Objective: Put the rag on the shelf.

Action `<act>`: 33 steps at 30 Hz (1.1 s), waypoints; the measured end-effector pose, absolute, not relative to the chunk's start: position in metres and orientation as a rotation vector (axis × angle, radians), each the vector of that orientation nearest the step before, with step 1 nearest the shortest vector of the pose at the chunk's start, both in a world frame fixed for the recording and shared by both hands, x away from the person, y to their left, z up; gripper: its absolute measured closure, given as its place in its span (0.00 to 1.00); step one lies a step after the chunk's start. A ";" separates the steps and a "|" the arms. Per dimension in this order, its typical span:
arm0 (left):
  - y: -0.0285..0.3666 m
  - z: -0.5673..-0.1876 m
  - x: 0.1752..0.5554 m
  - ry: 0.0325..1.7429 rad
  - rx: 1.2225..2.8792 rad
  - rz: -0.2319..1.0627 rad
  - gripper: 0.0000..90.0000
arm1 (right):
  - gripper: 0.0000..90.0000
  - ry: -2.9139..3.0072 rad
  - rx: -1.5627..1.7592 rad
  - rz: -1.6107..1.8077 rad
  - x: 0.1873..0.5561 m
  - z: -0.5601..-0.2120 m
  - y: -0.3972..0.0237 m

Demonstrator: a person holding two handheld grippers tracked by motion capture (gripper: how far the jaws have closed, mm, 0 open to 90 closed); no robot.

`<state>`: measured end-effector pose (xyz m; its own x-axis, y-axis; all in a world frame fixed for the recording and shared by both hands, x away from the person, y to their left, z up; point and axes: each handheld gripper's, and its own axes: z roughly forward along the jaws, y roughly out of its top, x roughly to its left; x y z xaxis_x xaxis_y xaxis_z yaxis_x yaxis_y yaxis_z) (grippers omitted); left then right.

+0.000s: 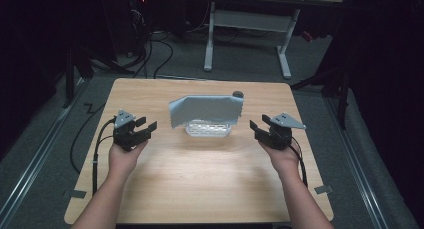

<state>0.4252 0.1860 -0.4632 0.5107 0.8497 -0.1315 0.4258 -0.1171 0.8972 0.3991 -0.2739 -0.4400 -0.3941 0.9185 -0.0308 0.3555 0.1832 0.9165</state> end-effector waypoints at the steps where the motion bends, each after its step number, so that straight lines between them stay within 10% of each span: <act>1: 0.187 -0.463 0.421 1.080 1.739 0.519 0.54 | 0.48 1.868 1.206 1.183 0.396 -0.439 -0.274; 18: 0.151 -0.510 0.323 1.033 1.909 0.222 0.47 | 0.39 2.012 1.182 1.104 0.306 -0.481 -0.260; 33: 0.118 -0.528 0.287 0.897 2.075 0.273 0.43 | 0.40 2.069 1.278 1.061 0.277 -0.524 -0.266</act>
